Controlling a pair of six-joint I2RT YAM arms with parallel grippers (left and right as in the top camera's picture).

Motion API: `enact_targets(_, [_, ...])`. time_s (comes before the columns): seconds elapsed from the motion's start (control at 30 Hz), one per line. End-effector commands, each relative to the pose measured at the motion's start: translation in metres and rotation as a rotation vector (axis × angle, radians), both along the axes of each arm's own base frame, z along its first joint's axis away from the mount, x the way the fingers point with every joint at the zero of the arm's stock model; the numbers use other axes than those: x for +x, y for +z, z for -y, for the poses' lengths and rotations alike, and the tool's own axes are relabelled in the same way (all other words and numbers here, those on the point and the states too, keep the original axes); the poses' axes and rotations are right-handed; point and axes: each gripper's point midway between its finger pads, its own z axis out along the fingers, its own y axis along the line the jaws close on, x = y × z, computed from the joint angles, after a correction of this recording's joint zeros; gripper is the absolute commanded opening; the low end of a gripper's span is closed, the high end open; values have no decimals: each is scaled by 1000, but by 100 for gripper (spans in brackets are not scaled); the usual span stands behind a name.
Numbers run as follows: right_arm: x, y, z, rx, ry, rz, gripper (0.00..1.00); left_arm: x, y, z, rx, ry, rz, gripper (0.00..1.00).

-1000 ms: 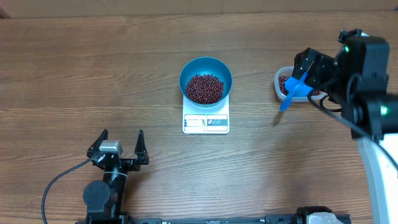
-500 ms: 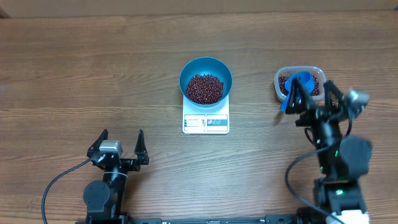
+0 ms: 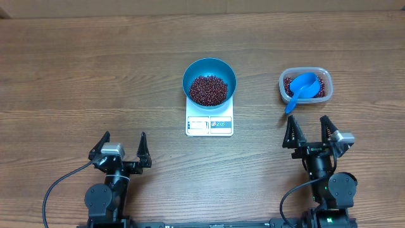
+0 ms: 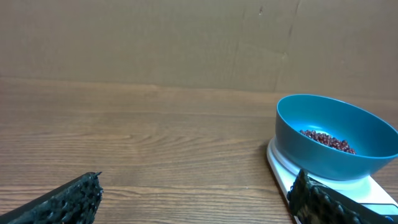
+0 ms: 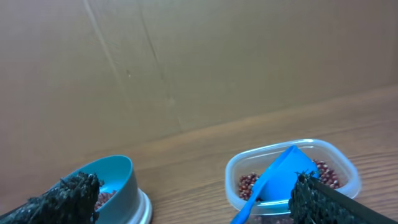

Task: Scoop item into bowl and weigh 150g on scale

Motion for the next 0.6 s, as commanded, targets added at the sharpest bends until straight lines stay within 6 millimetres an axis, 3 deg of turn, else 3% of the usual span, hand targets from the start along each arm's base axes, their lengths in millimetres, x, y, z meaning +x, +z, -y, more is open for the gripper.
enact_targets(0.0, [-3,-10,7,-92,-42,-23,100,0,0,-2,12,11,4,100])
enact_targets(0.23, [-16,-30,11,-127,-59,-96,100,0,0,-2,12,11,4,100])
enact_targets(0.27, [-17,-21,7,-165,-39,-53,100,0,0,-2,12,11,4,100])
enact_targets(0.57, [-18,-23,-4,-269,24,-47,100,0,0,-2,12,11,4,100])
